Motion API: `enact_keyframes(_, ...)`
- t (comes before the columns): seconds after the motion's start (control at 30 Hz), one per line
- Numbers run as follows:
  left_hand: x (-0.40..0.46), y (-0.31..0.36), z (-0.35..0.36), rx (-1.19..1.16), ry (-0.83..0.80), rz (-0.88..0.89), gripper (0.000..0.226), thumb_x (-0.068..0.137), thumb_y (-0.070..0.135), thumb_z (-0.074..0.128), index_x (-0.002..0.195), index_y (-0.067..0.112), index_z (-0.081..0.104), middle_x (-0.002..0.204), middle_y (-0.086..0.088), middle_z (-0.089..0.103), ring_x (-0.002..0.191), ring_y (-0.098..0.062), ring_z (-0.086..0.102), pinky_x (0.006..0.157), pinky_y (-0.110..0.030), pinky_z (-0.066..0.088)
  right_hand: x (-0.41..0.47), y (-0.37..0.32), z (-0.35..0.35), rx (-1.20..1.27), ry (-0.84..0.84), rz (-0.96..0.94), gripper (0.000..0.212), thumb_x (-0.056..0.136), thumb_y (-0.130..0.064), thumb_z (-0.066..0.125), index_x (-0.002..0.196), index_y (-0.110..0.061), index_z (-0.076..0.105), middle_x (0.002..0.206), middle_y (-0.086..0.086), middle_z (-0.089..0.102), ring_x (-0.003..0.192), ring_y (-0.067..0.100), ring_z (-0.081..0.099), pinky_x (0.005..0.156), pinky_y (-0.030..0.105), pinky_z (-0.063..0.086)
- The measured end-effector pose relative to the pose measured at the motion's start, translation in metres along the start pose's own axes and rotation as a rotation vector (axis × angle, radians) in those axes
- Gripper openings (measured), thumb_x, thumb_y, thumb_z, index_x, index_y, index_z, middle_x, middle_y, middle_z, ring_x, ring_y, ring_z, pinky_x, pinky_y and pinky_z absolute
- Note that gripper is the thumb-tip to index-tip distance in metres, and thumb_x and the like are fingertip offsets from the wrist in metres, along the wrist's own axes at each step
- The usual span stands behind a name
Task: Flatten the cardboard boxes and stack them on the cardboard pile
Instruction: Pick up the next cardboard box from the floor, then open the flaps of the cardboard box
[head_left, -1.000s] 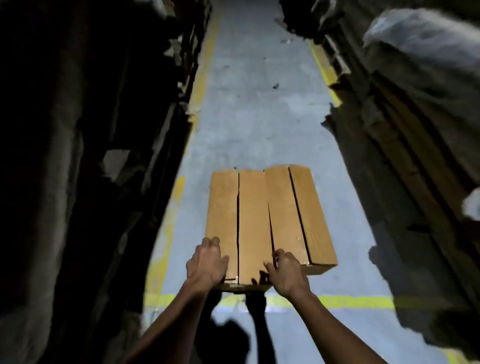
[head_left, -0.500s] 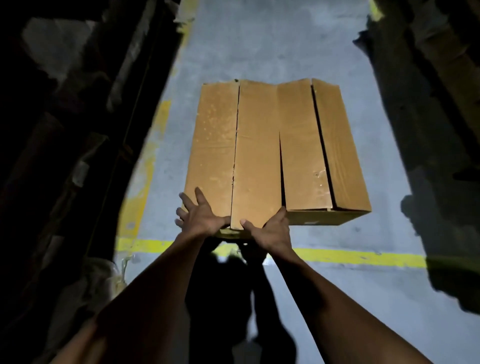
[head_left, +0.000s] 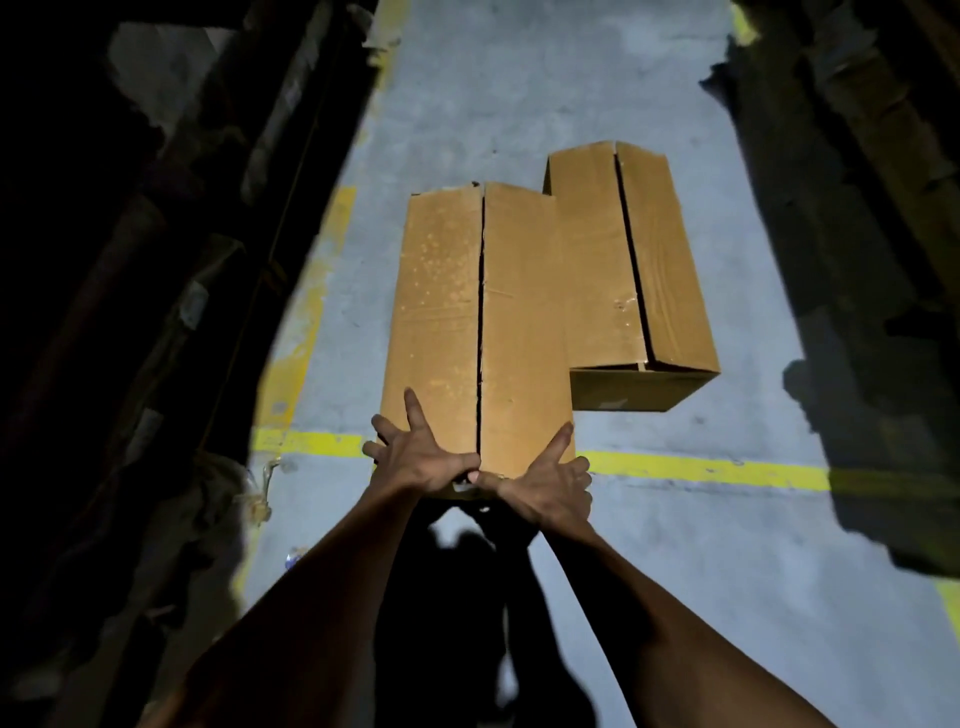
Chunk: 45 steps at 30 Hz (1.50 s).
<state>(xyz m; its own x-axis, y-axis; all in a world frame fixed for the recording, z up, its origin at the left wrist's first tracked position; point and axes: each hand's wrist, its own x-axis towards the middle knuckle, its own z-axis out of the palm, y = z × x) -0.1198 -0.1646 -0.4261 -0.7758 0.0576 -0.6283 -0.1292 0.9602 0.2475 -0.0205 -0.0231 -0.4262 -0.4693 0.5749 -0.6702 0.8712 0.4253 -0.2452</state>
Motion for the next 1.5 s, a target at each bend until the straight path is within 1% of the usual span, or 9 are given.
enact_keyframes(0.33, -0.168, -0.09, 0.09, -0.042, -0.02, -0.021, 0.149, 0.052, 0.072, 0.077, 0.156, 0.044, -0.026, 0.155, -0.018, 0.005, 0.135, -0.048, 0.025, 0.099, -0.054, 0.048, -0.148, 0.137, 0.055, -0.045, -0.051, -0.034, 0.164, 0.044, -0.1, 0.064, 0.158, -0.027, -0.028, 0.149, 0.021, 0.032, 0.139, 0.038, 0.042, 0.11, 0.048, 0.042)
enact_keyframes(0.6, -0.317, -0.185, 0.184, -0.027, -0.06, -0.015, 0.149, 0.056, 0.073, 0.079, 0.157, 0.042, -0.027, 0.16, -0.018, -0.003, 0.141, -0.049, 0.02, 0.103, -0.054, 0.046, -0.275, 0.272, 0.135, -0.105, -0.054, -0.035, 0.168, 0.034, -0.11, 0.051, 0.159, -0.027, -0.025, 0.15, 0.022, 0.035, 0.137, 0.039, 0.044, 0.11, 0.051, 0.042)
enact_keyframes(0.8, -0.406, -0.216, 0.255, -0.014, -0.034, 0.034, 0.15, 0.05, 0.077, 0.077, 0.157, 0.045, -0.023, 0.159, -0.014, 0.0, 0.139, -0.046, 0.021, 0.104, -0.055, 0.048, -0.343, 0.376, 0.169, -0.067, -0.015, -0.046, 0.16, 0.042, -0.11, 0.047, 0.161, -0.027, -0.023, 0.151, 0.022, 0.034, 0.14, 0.039, 0.041, 0.113, 0.051, 0.034)
enact_keyframes(1.0, -0.459, -0.222, 0.309, 0.022, -0.05, 0.086, 0.146, 0.057, 0.087, 0.071, 0.158, 0.044, -0.025, 0.165, -0.017, -0.02, 0.147, -0.049, 0.008, 0.113, -0.058, 0.04, -0.377, 0.458, 0.179, 0.005, 0.101, -0.081, 0.158, 0.042, -0.114, 0.036, 0.163, -0.025, -0.014, 0.148, 0.017, 0.04, 0.138, 0.036, 0.044, 0.112, 0.053, 0.034)
enact_keyframes(1.1, -0.456, -0.226, 0.316, 0.032, -0.013, 0.097, 0.145, 0.054, 0.093, 0.064, 0.159, 0.044, -0.022, 0.165, -0.018, -0.017, 0.147, -0.05, 0.009, 0.112, -0.061, 0.037, -0.371, 0.474, 0.186, 0.024, 0.179, -0.151, 0.139, 0.06, -0.108, 0.034, 0.164, -0.025, -0.005, 0.146, 0.014, 0.046, 0.136, 0.035, 0.048, 0.109, 0.052, 0.034)
enact_keyframes(1.2, -0.452, -0.236, 0.325, 0.078, 0.091, 0.14, 0.138, 0.058, 0.096, 0.056, 0.162, 0.041, -0.015, 0.167, -0.023, -0.01, 0.146, -0.051, 0.017, 0.112, -0.059, 0.035, -0.361, 0.481, 0.202, 0.136, 0.288, -0.224, 0.099, 0.084, -0.079, 0.041, 0.162, -0.027, 0.01, 0.145, 0.011, 0.048, 0.13, 0.035, 0.05, 0.106, 0.051, 0.04)
enact_keyframes(1.37, -0.445, -0.251, 0.341, 0.08, 0.176, 0.21, 0.129, 0.065, 0.098, 0.047, 0.164, 0.037, -0.009, 0.168, -0.023, -0.011, 0.148, -0.051, 0.014, 0.111, -0.058, 0.033, -0.347, 0.486, 0.222, 0.354, 0.468, -0.331, 0.077, 0.08, -0.044, 0.043, 0.156, -0.032, 0.033, 0.141, 0.002, 0.052, 0.125, 0.031, 0.054, 0.099, 0.044, 0.049)
enact_keyframes(1.47, -0.438, -0.254, 0.342, 0.09, 0.168, 0.258, 0.128, 0.069, 0.097, 0.047, 0.164, 0.035, -0.011, 0.168, -0.024, -0.017, 0.151, -0.052, 0.01, 0.112, -0.059, 0.033, -0.324, 0.496, 0.224, 0.515, 0.578, -0.294, 0.05, 0.096, -0.054, 0.042, 0.132, -0.024, 0.062, 0.128, 0.009, 0.066, 0.12, 0.036, 0.06, 0.098, 0.046, 0.052)
enact_keyframes(1.5, -0.435, -0.254, 0.34, 0.091, 0.162, 0.27, 0.129, 0.069, 0.097, 0.049, 0.164, 0.034, -0.011, 0.168, -0.025, -0.017, 0.151, -0.053, 0.009, 0.114, -0.059, 0.032, -0.317, 0.498, 0.222, 0.646, 0.587, -0.255, 0.062, 0.098, -0.068, 0.04, 0.125, -0.018, 0.066, 0.127, 0.013, 0.067, 0.119, 0.039, 0.061, 0.1, 0.046, 0.051)
